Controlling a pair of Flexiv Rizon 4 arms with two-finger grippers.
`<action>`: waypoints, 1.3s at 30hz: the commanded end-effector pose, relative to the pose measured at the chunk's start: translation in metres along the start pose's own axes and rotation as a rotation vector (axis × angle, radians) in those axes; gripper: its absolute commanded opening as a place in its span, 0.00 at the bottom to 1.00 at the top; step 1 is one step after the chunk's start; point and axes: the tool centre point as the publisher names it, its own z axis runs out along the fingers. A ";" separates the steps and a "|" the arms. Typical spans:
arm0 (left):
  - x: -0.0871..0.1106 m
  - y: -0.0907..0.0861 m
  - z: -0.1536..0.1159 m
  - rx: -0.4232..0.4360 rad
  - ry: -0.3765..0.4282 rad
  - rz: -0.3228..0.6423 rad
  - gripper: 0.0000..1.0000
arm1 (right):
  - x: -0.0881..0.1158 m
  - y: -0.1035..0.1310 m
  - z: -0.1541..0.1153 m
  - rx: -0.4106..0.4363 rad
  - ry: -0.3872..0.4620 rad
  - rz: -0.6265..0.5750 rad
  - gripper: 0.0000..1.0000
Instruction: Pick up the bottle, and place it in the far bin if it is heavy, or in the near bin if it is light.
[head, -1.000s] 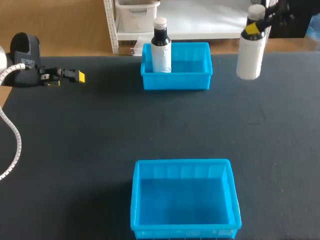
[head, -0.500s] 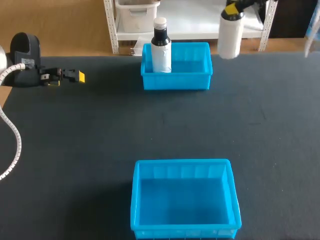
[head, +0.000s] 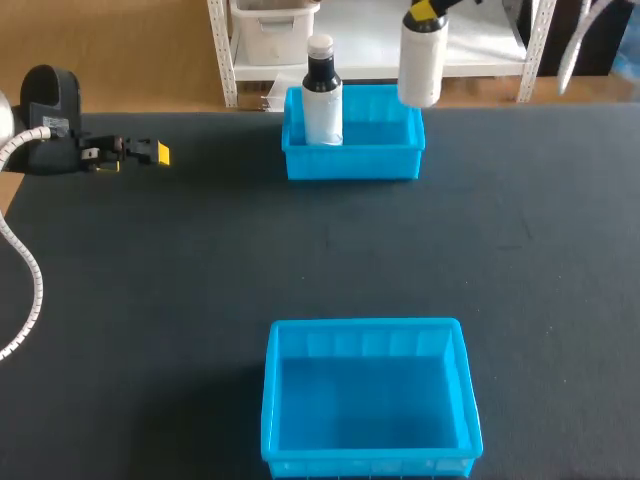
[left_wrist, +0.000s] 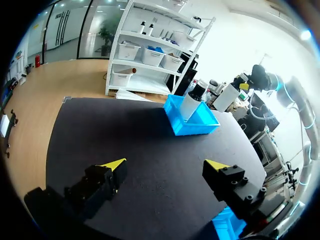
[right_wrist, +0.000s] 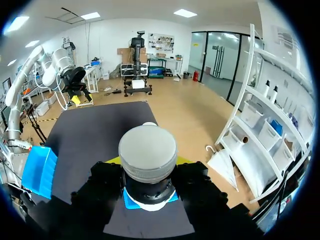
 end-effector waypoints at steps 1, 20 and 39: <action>0.000 0.000 0.000 0.000 0.000 0.000 1.00 | -0.004 -0.013 0.014 -0.105 -0.006 -0.001 0.00; 0.000 0.000 0.000 0.000 0.000 0.000 1.00 | 0.005 -0.017 0.060 -0.200 -0.021 0.000 0.00; 0.000 0.000 0.000 0.000 0.000 0.000 1.00 | 0.020 -0.021 0.087 -0.248 -0.028 0.000 0.00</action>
